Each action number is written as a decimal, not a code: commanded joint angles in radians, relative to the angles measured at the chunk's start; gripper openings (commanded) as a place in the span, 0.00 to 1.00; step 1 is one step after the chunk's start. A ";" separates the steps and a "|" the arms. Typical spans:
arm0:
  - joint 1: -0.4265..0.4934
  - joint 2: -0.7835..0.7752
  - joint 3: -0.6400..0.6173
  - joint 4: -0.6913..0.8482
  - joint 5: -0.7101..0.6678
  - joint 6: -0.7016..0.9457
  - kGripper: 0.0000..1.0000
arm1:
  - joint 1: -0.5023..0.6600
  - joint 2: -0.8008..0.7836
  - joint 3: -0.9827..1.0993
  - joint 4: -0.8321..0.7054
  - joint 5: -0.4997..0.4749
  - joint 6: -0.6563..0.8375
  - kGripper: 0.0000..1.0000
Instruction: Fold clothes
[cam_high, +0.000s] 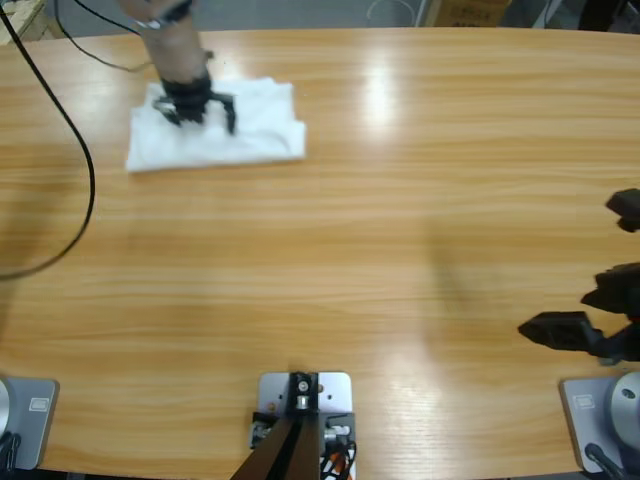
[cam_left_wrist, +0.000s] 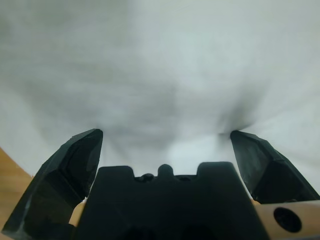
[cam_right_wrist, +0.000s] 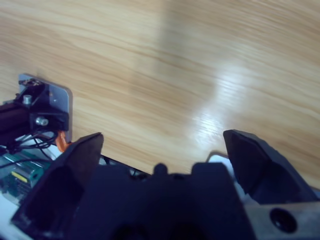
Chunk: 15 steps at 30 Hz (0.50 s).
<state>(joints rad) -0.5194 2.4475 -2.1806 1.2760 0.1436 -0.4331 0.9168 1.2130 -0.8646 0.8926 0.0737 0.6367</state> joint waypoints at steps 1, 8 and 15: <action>0.196 0.287 -0.411 0.087 -0.067 0.204 1.00 | 0.004 0.170 0.029 -0.096 0.043 -0.035 1.00; 0.272 0.333 -0.527 0.105 -0.139 0.413 1.00 | -0.025 0.249 0.026 -0.129 0.074 -0.088 1.00; 0.258 0.332 -0.552 0.099 -0.082 0.598 1.00 | -0.038 0.278 0.018 -0.133 0.091 -0.128 1.00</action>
<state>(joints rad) -0.2690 2.6653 -2.6508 1.3636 0.0182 0.0529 0.8965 1.4452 -0.8611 0.7725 0.1419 0.5378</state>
